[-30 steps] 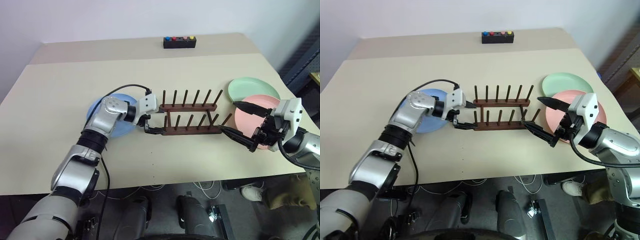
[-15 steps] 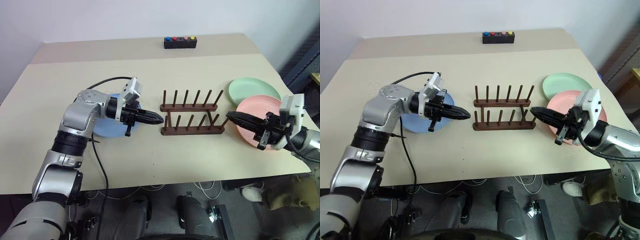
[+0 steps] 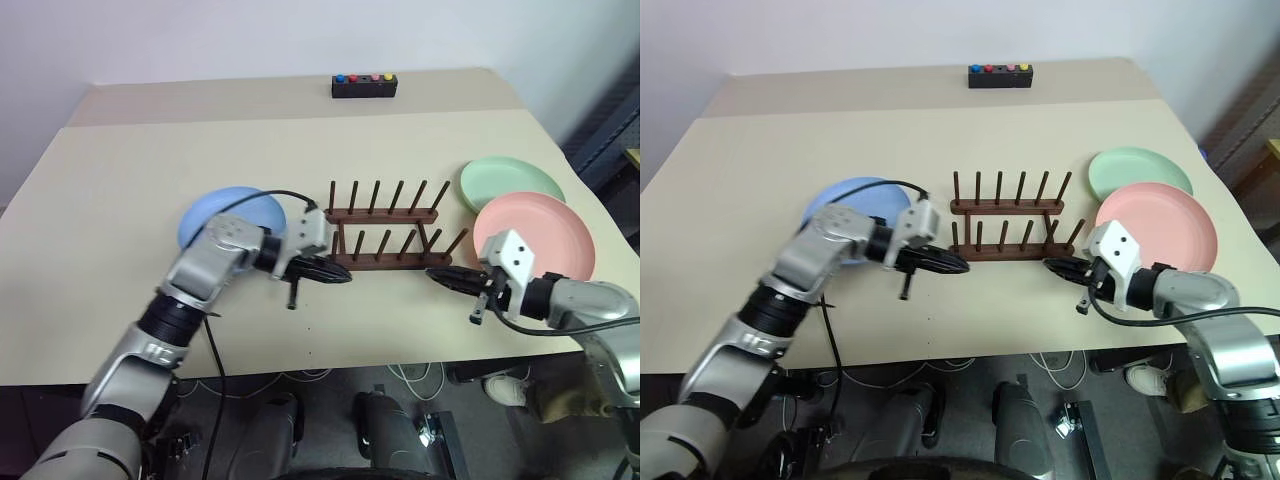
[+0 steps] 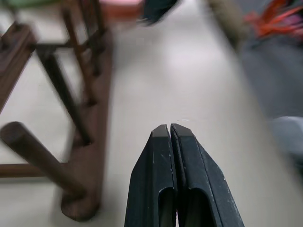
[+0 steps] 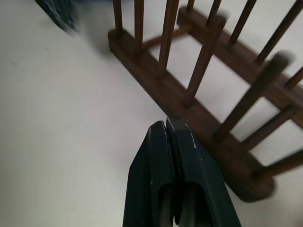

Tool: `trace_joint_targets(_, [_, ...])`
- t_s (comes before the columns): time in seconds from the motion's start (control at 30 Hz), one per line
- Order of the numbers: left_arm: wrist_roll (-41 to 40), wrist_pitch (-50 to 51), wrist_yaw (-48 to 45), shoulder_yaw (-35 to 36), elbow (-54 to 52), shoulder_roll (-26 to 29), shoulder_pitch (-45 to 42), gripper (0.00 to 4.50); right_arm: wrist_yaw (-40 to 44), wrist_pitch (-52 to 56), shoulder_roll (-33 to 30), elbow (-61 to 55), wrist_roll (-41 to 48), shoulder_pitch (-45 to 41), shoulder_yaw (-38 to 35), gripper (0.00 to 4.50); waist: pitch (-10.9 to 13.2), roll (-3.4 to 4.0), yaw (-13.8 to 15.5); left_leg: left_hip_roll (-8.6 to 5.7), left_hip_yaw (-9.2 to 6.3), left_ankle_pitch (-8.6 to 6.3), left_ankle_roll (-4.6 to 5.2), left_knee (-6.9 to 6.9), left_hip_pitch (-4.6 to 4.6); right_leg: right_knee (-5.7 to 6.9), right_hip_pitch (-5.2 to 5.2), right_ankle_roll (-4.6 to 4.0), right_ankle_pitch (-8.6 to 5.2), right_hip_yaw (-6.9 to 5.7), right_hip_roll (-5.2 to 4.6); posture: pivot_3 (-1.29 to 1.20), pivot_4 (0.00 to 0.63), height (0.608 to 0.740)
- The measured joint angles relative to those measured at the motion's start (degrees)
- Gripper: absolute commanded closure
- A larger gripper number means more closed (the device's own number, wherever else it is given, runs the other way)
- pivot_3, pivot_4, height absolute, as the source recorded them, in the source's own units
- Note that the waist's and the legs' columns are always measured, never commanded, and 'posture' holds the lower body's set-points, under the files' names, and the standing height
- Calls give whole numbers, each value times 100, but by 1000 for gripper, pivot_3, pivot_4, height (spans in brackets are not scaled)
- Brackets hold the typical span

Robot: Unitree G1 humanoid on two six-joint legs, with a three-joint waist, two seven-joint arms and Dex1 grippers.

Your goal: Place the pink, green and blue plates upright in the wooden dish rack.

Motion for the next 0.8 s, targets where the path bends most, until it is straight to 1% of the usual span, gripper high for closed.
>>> trace_joint_targets(0.27, [256, 167, 357, -85, -130, -14, 266, 4463, -178, -542, 225, 593, -578, -47, 251, 4500, -1, 2, 3, 0, 0, 0, 0, -1, 3, 2, 0, 0, 0, -1, 6, 0, 150, 740])
trace_joint_targets(0.4, [413, 100, 566, -90, 12, -45, 257, 4463, -362, -790, 243, 969, -1035, -183, 440, 4500, -2, 3, 10, 0, 2, 0, 0, 0, 4, 3, 0, 0, 0, -1, 7, 0, 150, 740])
trace_joint_targets(0.5, [542, -117, 686, -90, 338, -94, 185, 4463, -489, -1008, 372, 1283, -1243, -332, 516, 4500, -1, 3, 11, 0, 1, 1, -1, -1, 4, 4, 0, 0, 0, -1, 7, 0, 150, 740])
trace_joint_targets(0.6, [649, -329, 860, -70, 785, -271, -94, 4463, -540, -1067, 554, 1366, -1229, -559, 516, 4500, -1, 3, 15, -1, 1, 1, -1, 1, 3, 4, 0, 0, 1, -1, 6, 0, 150, 740])
trace_joint_targets(0.7, [651, -515, 942, 0, 1185, -357, -294, 4463, -548, -1185, 551, 1392, -1326, -727, 523, 4500, -2, 3, 16, -1, 1, 1, -1, 0, 4, 4, -1, 1, 1, -2, 8, 0, 150, 740])
trace_joint_targets(0.8, [656, -749, 1011, 76, 1821, -385, -548, 4463, -575, -1324, 555, 1660, -1462, -903, 568, 4500, -1, 3, 12, -2, 1, 1, -1, 1, 4, 5, -1, 1, 1, -3, 9, 0, 150, 740])
